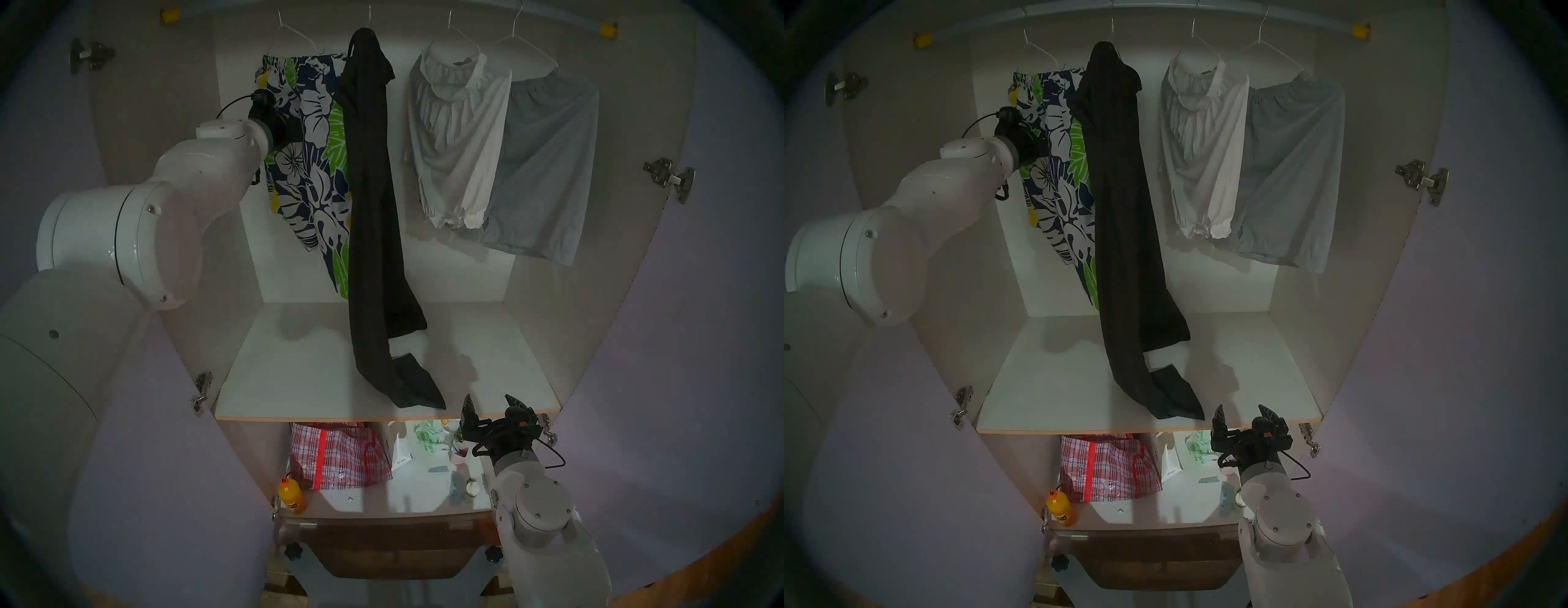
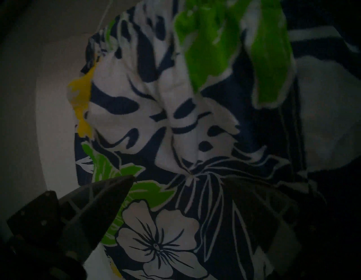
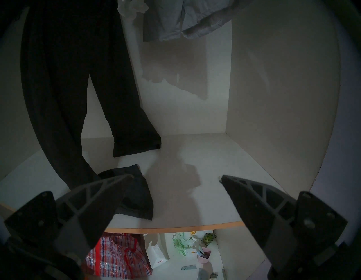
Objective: Move and arrange clothes and pants in the wardrobe
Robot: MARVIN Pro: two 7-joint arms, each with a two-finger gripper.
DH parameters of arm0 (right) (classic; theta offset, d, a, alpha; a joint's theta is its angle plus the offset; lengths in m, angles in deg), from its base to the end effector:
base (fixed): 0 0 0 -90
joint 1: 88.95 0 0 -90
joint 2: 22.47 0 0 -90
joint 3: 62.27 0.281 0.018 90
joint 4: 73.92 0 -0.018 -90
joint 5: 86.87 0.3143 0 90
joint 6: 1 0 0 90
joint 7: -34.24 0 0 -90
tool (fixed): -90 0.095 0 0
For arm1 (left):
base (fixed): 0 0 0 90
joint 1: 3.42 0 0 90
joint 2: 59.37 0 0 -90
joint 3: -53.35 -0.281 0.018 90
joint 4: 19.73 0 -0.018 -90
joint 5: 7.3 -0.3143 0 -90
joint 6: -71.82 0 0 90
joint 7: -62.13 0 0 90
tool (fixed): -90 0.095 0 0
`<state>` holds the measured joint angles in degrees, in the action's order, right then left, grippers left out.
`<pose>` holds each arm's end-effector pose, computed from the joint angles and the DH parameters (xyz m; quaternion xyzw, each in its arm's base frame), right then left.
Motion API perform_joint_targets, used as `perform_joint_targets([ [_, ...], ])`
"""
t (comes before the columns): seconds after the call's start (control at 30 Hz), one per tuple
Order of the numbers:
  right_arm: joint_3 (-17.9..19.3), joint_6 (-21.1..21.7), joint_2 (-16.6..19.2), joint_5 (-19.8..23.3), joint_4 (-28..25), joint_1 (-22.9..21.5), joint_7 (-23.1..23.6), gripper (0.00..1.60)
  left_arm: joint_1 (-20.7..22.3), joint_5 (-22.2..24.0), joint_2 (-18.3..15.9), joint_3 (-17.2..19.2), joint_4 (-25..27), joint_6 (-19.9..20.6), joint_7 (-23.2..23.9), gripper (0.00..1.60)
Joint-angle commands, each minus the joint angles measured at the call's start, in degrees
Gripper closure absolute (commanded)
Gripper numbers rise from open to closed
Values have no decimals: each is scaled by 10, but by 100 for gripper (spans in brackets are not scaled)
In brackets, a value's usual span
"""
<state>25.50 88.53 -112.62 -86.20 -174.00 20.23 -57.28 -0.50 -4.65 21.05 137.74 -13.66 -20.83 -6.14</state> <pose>0.3259 0.0146 -0.3530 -0.7584 0.0045 -0.6517 0.0112 0.6764 0.0746 0.0792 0.6345 -0.1108 0.7637 0.0429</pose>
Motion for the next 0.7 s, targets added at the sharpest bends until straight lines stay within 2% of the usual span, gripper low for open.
perform_joint_targets([
  [0.0,0,-4,0,0,-11,-7,0,0,27,8,26,6,15,5,17,0],
  [0.5,0,-4,0,0,-6,-10,0,0,30,13,77,13,15,25,34,0],
  [0.67,-1,-4,0,0,-5,-11,-1,0,30,16,105,17,15,32,40,0],
])
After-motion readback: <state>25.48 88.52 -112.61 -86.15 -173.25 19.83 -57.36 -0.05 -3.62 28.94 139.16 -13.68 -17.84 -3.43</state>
